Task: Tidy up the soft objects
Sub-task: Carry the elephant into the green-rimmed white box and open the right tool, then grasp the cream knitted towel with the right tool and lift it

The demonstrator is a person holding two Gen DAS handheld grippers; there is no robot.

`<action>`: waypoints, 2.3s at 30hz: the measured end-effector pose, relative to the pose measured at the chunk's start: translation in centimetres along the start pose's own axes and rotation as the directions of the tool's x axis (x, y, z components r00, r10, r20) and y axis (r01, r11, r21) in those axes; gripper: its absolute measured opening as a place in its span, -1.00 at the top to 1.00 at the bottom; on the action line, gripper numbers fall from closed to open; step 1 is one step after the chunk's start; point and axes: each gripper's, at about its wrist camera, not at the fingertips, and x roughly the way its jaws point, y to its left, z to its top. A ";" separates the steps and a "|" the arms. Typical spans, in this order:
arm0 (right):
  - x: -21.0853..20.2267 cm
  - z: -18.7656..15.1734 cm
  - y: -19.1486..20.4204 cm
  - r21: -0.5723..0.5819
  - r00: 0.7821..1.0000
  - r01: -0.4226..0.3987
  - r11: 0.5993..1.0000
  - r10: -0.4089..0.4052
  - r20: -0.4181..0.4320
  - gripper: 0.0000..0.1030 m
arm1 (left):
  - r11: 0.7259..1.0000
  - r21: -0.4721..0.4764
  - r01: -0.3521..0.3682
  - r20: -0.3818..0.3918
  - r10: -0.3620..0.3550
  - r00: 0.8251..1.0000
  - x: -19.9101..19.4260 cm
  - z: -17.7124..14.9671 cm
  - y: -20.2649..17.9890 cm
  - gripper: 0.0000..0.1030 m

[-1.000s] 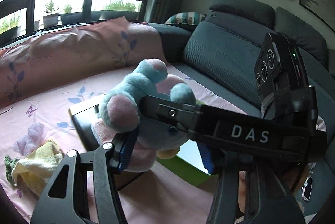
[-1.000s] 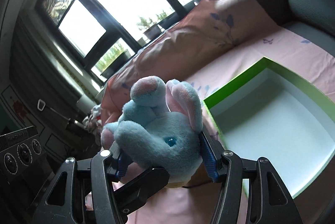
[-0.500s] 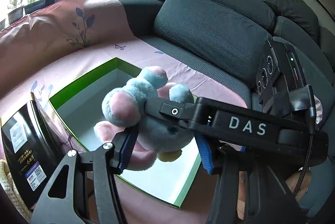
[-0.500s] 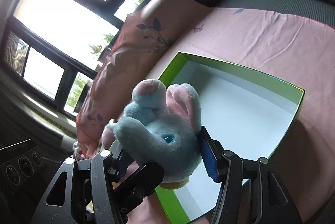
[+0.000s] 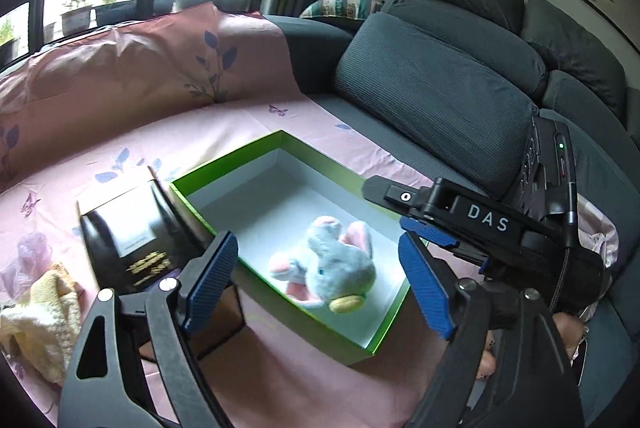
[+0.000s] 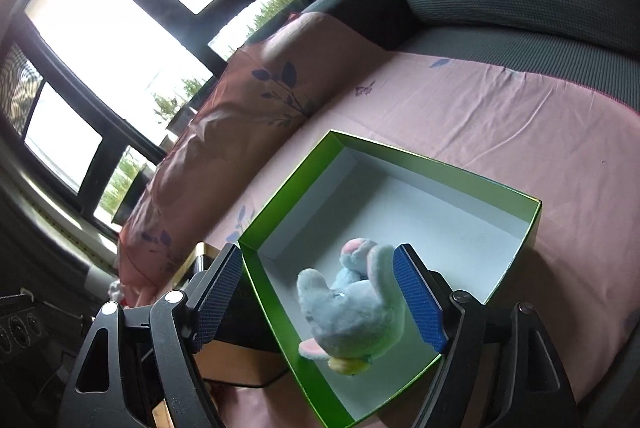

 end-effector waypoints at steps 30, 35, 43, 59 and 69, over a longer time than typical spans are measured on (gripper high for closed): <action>9.5 -17.4 26.0 -0.608 0.922 -0.148 0.780 -0.113 -0.371 -0.68 | 0.653 -0.521 -0.550 -0.149 0.565 0.812 -20.5 -18.1 18.6 -0.97; 15.3 -19.2 27.0 -0.670 0.895 -0.061 0.740 -0.256 -0.364 -0.68 | 0.648 -0.542 -0.536 -0.140 0.558 0.818 -21.5 -18.8 18.7 -0.97; 17.1 -20.2 25.5 -0.648 0.896 -0.038 0.760 -0.262 -0.360 0.64 | 0.652 -0.550 -0.522 -0.147 0.540 0.829 -21.6 -19.6 18.9 -0.97; 0.2 -17.6 25.9 -0.657 0.909 -0.359 0.663 0.087 -0.408 0.65 | 0.630 -0.602 -0.491 -0.117 0.539 0.834 -22.5 -19.5 19.1 -0.97; 6.2 -26.1 17.8 -0.612 0.770 -0.315 0.726 -0.182 -0.612 0.65 | 0.664 -0.546 -0.510 -0.209 0.482 0.851 -18.8 -20.9 17.9 -0.97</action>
